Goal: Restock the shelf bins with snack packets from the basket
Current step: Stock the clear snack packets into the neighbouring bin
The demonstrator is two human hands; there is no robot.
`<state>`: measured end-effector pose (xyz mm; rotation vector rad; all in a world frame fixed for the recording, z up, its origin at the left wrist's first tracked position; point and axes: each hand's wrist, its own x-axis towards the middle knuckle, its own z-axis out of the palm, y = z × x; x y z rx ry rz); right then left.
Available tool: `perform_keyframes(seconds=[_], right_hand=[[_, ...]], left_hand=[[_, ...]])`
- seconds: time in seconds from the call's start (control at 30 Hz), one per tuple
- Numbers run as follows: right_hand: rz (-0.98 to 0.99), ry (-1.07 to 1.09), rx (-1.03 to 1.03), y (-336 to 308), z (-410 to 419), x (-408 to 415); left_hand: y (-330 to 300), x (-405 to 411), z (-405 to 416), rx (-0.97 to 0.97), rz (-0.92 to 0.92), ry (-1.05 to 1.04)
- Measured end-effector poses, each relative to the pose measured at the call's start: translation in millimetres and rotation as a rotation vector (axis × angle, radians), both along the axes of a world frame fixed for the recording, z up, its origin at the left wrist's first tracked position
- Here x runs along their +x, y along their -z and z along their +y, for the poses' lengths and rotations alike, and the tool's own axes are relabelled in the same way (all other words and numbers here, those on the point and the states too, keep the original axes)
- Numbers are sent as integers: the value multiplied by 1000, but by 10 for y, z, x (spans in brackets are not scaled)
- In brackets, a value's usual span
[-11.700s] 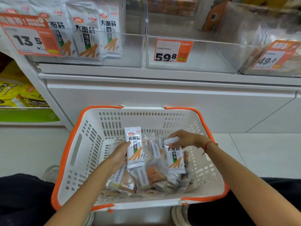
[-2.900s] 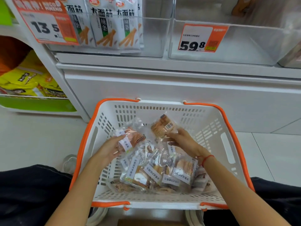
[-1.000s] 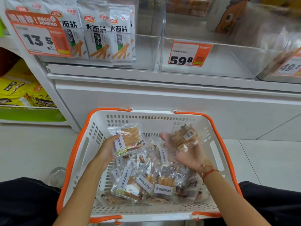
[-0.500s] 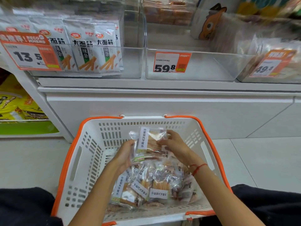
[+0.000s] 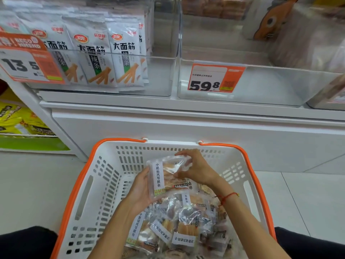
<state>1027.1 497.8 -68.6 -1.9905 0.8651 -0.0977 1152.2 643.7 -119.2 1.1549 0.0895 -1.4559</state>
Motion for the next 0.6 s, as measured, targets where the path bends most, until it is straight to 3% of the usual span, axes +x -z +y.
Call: perform_keyframes(seconds=[0.13,0.27,0.33,0.4,0.47,0.53,0.6], right_hand=[[19,-53,2,22,-8,6],[8,-54,-44,88,51,-23],[-34,61,-10,140,117,-42],[-8,232,92,140,176,-76],[-32,327,354,88,217,-138],[-74,239,623,-8,263,-197],[-91,133,582,-135,274,-248]], left_hand=[[13,29,-57,8,-81,53],[-167,-39,-54,32,-344,211],[-218,-71,-5,30,-449,263],[-319,-101,55,14,-514,214],[-390,-114,79,13,-579,211],[-572,-131,55,-20,-684,200],[-822,-195,7,-55,-824,154]])
